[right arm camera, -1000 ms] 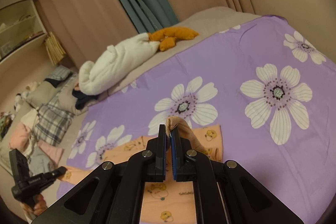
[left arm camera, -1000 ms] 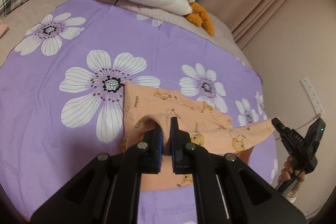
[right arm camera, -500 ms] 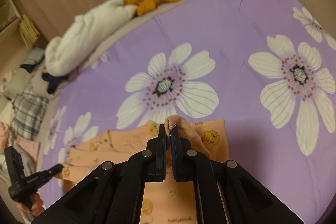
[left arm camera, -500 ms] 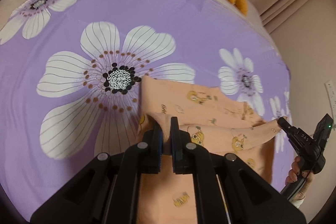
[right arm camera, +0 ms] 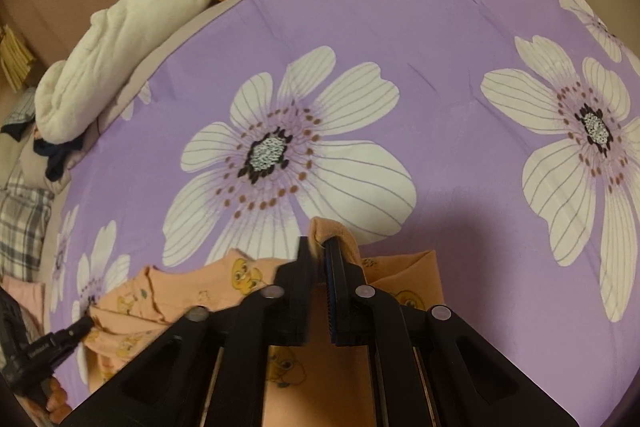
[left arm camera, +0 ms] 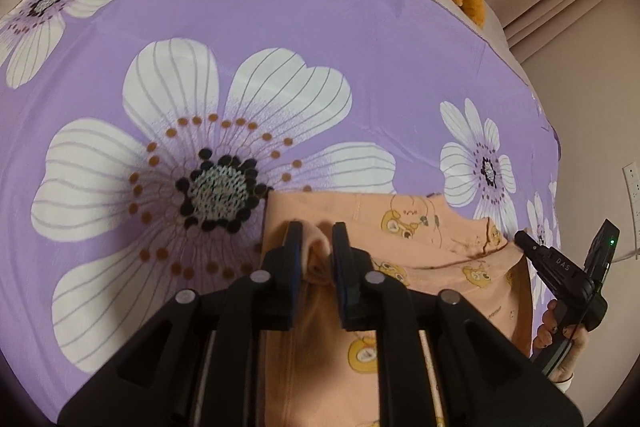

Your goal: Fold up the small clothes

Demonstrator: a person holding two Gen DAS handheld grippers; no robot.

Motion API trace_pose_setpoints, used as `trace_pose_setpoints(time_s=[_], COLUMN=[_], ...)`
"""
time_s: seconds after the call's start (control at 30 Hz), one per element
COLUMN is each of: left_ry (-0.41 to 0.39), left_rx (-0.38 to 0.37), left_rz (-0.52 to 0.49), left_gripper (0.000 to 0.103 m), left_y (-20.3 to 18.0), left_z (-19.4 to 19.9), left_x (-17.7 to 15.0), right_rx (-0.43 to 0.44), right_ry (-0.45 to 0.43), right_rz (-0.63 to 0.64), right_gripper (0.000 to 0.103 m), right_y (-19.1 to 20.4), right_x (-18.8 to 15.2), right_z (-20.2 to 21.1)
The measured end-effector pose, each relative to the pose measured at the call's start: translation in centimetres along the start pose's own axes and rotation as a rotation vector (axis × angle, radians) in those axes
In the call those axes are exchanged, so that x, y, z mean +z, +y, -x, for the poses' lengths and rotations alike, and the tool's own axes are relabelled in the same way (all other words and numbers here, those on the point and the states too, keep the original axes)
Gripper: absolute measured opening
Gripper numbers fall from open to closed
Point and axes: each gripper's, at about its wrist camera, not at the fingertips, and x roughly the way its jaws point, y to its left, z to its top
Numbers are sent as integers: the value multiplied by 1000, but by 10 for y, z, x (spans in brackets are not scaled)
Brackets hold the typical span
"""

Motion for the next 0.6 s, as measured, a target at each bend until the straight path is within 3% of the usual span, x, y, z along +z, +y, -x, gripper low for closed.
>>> trace_pose_setpoints(time_s=[0.1,0.23,0.37,0.53,0.6], left_ry=[-34,-20,-38,-59,-67], left_rx=[-19,-17,-5,-25,-35], left_rz=[-3,33,40,58,59], left_gripper=[26,27,32,36,45], left_y=[0,6,10,20,22], left_z=[1,-1,7,28,34], left_x=[6,14,15,12,10], right_rx=[6,-37,-56,-33,-27], right_ry=[10,-32,-63,-51,-30], right_rz=[-13,-5,4,12,31], right_gripper=[6,6,19,19,19], right_y=[-3,-6,-10,-14,-13], right_x=[4,10,15,12,10], right_z=[0,9,21,28,25])
